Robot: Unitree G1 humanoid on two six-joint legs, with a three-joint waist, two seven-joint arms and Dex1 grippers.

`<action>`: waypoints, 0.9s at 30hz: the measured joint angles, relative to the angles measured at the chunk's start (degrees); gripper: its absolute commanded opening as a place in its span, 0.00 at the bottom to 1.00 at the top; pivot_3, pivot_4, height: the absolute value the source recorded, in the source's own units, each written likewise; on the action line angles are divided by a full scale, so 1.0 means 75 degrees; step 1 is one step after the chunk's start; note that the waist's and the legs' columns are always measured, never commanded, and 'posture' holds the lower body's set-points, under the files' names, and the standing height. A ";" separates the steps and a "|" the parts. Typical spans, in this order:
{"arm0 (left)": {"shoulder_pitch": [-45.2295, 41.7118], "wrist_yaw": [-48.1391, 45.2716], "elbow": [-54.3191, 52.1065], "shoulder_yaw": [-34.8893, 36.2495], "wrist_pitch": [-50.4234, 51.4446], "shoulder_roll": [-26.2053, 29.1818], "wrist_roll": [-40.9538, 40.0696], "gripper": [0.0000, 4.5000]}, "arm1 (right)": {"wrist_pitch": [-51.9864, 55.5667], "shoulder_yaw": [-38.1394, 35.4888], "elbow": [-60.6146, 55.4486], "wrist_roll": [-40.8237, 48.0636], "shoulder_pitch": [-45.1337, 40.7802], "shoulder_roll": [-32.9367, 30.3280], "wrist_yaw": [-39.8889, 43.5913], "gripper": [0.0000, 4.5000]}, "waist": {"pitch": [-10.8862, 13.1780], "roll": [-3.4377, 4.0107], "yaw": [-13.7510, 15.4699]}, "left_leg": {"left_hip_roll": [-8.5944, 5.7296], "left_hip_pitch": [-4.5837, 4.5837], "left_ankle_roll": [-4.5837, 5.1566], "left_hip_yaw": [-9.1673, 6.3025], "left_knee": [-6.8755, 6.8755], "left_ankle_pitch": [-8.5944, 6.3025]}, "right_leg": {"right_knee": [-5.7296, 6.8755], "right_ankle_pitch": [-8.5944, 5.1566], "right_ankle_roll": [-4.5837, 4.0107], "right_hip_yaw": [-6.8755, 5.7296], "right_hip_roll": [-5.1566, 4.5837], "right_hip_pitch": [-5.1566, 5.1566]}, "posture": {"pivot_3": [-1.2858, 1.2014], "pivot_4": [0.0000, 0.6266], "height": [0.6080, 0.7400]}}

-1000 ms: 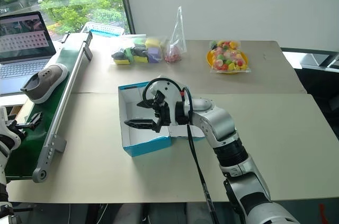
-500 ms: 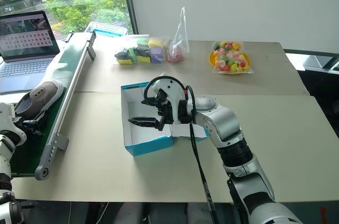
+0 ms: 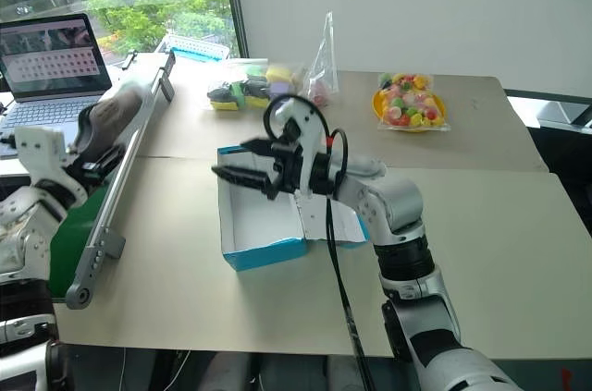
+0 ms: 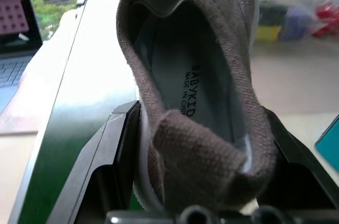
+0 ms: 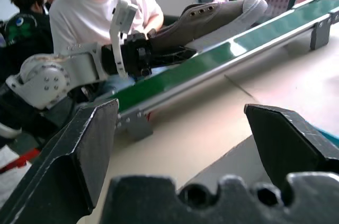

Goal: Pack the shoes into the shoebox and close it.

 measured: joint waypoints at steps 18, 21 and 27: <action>-0.1018 0.2427 -0.2207 -0.2278 0.1223 -0.3729 -0.0077 0.54 | -0.0100 -0.2445 0.1005 0.1163 -0.1075 0.1232 -0.3160 1.00 | 0.0000 0.0000 -0.0162 | -0.0004 -0.0014 0.0001 0.0004 -0.0008 0.0000 | 0.0035 0.0000 -0.0001 0.0006 0.0000 -0.0012 | 0.52 0.24 1.00; -0.1005 0.2574 -0.2315 -0.2353 0.1313 -0.3878 -0.0075 0.54 | -0.0166 -0.2495 0.1004 0.1172 -0.1060 0.1192 -0.3255 1.00 | 0.0000 0.0001 -0.0199 | -0.0003 -0.0012 0.0001 0.0005 -0.0008 0.0000 | 0.0036 0.0000 -0.0001 0.0009 0.0004 -0.0012 | 0.52 0.24 1.00; -0.1008 0.2677 -0.2776 -0.2479 0.1555 -0.4060 -0.0143 0.54 | -0.0245 -0.2540 0.1053 0.1173 -0.1043 0.1193 -0.3351 1.00 | 0.0000 0.0001 -0.0187 | -0.0004 -0.0013 0.0001 0.0007 -0.0008 0.0000 | 0.0032 0.0000 -0.0001 0.0009 0.0003 -0.0010 | 0.52 0.24 1.00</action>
